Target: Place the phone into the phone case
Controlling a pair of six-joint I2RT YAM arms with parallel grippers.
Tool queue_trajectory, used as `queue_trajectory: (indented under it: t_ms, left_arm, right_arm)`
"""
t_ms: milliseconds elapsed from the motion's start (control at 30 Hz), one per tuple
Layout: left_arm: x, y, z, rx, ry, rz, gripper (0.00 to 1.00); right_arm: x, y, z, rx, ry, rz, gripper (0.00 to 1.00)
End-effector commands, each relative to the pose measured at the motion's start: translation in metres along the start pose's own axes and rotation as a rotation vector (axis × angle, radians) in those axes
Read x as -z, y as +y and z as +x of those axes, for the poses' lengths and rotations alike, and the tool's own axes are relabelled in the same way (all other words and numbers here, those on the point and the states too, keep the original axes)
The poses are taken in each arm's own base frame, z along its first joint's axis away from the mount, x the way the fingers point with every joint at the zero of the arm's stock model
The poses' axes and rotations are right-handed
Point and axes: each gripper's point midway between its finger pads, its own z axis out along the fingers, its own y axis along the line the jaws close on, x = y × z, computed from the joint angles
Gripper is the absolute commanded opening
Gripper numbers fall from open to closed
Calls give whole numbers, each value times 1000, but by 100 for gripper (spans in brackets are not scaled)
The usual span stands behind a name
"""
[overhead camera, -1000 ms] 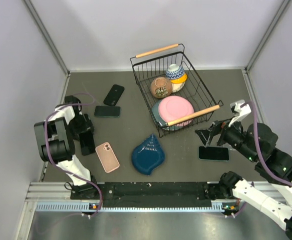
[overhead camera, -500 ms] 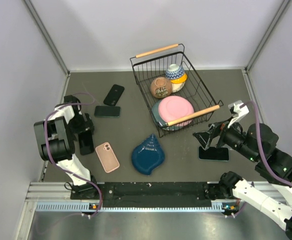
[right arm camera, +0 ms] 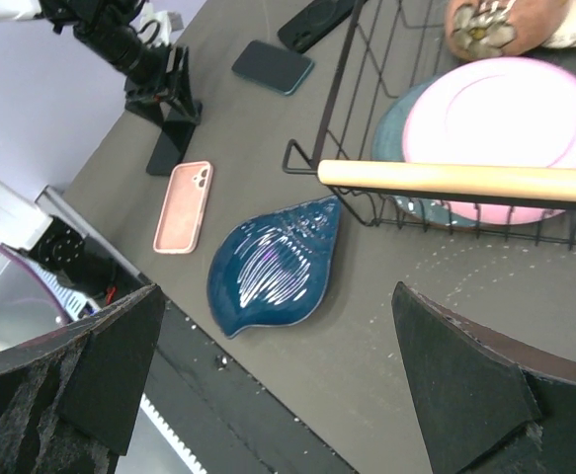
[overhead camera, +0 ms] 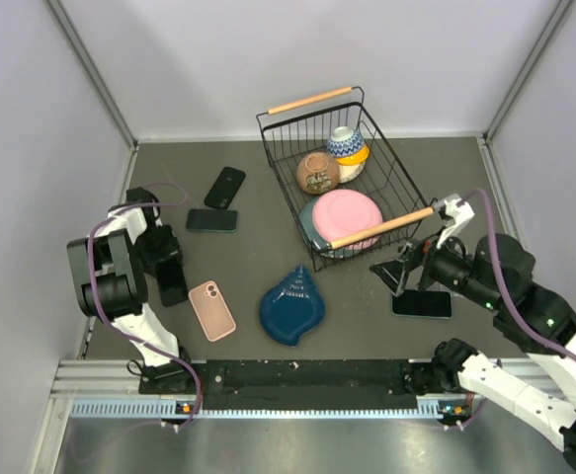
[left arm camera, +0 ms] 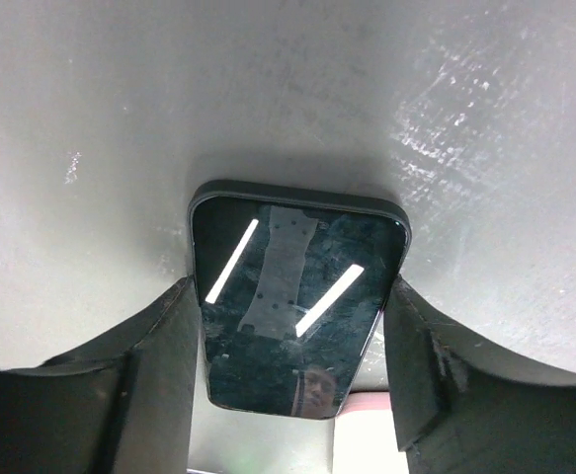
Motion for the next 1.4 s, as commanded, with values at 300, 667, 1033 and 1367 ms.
queue_trajectory:
  t_ms: [300, 667, 1033, 1367]
  left_arm:
    - [12, -21, -25, 160, -69, 118, 23]
    - [30, -43, -37, 225, -119, 263, 22]
    - [36, -78, -21, 256, -82, 511, 21]
    - [35, -86, -5, 262, -28, 584, 21]
  right_arm:
    - [-63, 40, -33, -127, 74, -107, 94]
    - [-134, 60, -42, -156, 144, -101, 85]
    - [-259, 112, 16, -43, 344, -126, 65]
    - [-360, 140, 98, -23, 461, -199, 59]
